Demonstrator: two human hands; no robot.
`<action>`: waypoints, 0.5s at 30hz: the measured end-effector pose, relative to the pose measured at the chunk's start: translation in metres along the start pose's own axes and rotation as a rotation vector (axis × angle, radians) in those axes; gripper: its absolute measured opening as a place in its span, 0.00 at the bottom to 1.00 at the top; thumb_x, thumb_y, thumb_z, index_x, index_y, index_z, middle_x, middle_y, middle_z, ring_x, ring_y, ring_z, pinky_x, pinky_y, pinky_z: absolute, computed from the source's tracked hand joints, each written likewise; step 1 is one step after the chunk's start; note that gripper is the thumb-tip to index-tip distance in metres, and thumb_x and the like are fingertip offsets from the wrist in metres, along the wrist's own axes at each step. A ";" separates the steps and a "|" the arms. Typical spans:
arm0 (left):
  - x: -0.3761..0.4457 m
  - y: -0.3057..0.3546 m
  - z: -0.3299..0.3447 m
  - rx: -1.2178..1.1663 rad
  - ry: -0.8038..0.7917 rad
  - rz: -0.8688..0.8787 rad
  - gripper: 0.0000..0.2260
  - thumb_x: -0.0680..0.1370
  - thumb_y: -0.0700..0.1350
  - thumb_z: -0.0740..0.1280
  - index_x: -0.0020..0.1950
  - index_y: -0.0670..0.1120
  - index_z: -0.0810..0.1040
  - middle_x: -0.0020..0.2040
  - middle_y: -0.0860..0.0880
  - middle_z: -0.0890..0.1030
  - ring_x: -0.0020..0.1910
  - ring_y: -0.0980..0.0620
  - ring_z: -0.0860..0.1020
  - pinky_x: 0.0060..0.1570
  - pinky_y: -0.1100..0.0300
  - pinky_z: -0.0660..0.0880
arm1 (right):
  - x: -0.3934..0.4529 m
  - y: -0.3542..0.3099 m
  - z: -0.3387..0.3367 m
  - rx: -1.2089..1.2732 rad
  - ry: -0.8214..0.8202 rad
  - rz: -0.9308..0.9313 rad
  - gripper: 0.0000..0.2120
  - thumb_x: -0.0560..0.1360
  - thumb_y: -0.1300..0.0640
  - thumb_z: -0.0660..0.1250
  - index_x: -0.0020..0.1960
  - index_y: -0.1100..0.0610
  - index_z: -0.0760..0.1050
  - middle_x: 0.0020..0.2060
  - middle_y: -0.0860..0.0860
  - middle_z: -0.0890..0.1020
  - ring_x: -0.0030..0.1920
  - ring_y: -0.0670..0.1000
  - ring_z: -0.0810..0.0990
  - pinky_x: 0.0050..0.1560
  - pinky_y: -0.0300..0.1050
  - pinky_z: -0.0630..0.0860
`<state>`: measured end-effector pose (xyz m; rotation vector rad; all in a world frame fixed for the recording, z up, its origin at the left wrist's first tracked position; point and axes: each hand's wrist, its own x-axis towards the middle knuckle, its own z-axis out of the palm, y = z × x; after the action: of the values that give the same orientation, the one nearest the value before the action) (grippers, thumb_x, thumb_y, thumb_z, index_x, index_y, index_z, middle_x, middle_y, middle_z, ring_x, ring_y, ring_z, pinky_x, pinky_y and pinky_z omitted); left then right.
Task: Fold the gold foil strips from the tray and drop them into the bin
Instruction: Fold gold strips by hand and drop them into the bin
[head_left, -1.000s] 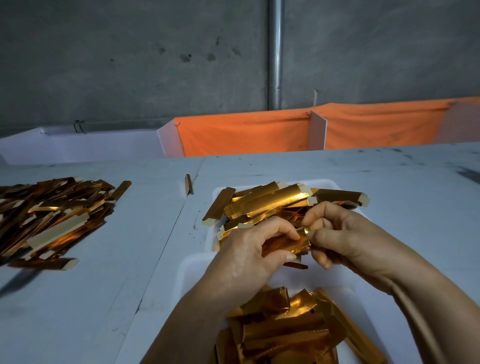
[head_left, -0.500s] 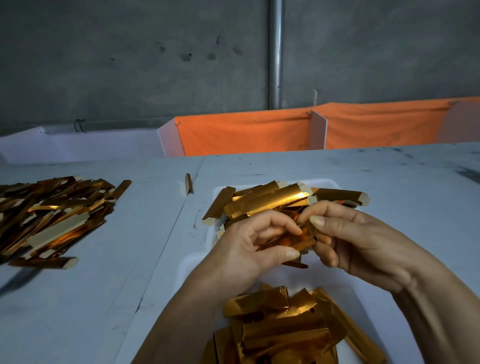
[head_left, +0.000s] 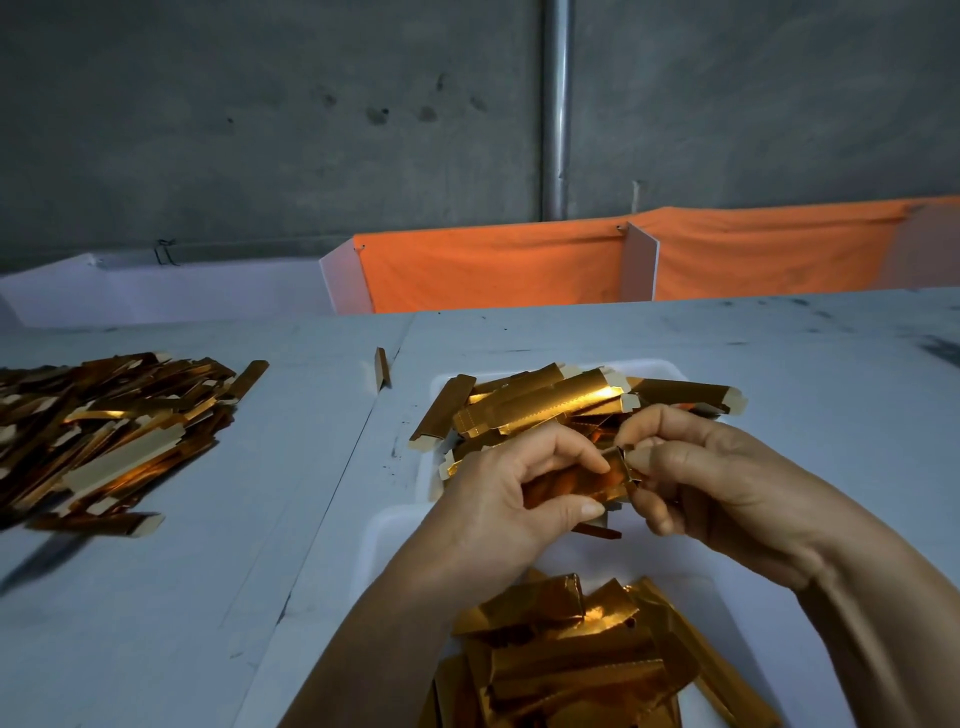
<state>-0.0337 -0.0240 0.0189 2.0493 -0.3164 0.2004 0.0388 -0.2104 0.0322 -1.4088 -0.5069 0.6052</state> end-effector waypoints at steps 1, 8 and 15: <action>0.000 0.000 0.000 0.029 0.003 -0.001 0.14 0.75 0.46 0.69 0.53 0.64 0.74 0.55 0.63 0.79 0.59 0.63 0.74 0.58 0.58 0.75 | 0.000 0.000 0.000 -0.032 0.012 -0.001 0.04 0.73 0.65 0.65 0.46 0.58 0.76 0.28 0.56 0.74 0.26 0.49 0.73 0.28 0.38 0.73; -0.001 -0.001 0.001 0.109 0.006 0.015 0.14 0.76 0.46 0.69 0.54 0.65 0.74 0.56 0.62 0.78 0.59 0.62 0.74 0.56 0.61 0.76 | 0.000 0.001 0.001 -0.167 0.048 -0.009 0.08 0.76 0.69 0.61 0.49 0.60 0.75 0.29 0.57 0.73 0.26 0.49 0.72 0.28 0.36 0.71; -0.001 -0.002 0.003 0.186 0.035 0.013 0.16 0.75 0.45 0.70 0.54 0.65 0.72 0.55 0.64 0.78 0.57 0.68 0.73 0.54 0.69 0.73 | -0.002 -0.001 0.004 -0.278 0.041 -0.001 0.10 0.75 0.72 0.62 0.49 0.60 0.75 0.29 0.55 0.74 0.25 0.49 0.74 0.27 0.36 0.71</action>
<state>-0.0342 -0.0250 0.0154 2.2246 -0.2990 0.2830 0.0345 -0.2090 0.0335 -1.6802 -0.5752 0.5183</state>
